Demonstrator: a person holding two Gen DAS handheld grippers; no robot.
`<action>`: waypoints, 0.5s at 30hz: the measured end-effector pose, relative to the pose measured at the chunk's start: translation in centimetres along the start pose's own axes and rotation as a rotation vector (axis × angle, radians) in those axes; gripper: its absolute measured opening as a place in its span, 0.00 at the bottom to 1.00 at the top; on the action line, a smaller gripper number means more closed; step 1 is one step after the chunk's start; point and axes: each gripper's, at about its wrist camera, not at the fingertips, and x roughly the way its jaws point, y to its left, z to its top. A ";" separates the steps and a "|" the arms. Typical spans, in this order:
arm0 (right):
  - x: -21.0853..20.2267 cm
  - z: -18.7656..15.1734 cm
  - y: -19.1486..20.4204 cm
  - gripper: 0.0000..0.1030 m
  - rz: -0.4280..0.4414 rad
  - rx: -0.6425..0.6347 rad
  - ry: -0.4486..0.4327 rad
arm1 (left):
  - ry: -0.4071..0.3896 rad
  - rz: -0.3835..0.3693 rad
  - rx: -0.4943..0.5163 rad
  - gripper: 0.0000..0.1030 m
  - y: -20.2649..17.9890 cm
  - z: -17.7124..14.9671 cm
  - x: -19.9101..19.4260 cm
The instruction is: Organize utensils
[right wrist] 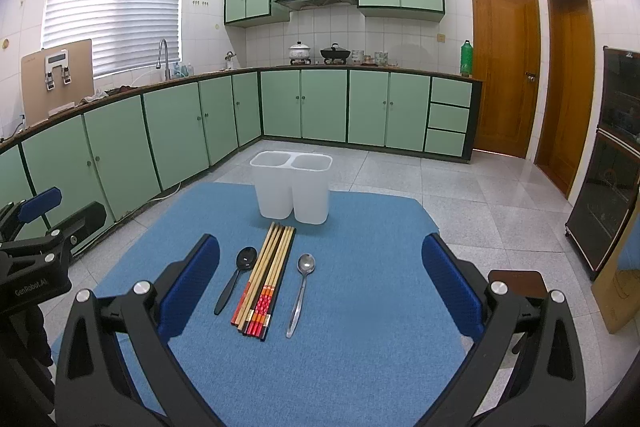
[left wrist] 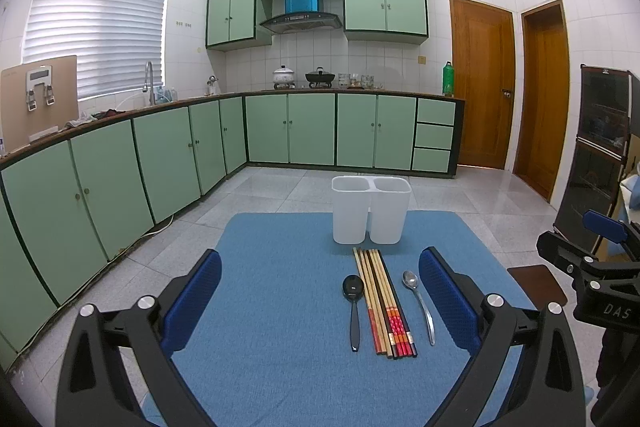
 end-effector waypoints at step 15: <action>0.2 -0.3 -0.2 0.95 -0.001 -0.002 0.002 | 0.001 0.000 0.004 0.94 -0.1 0.0 0.1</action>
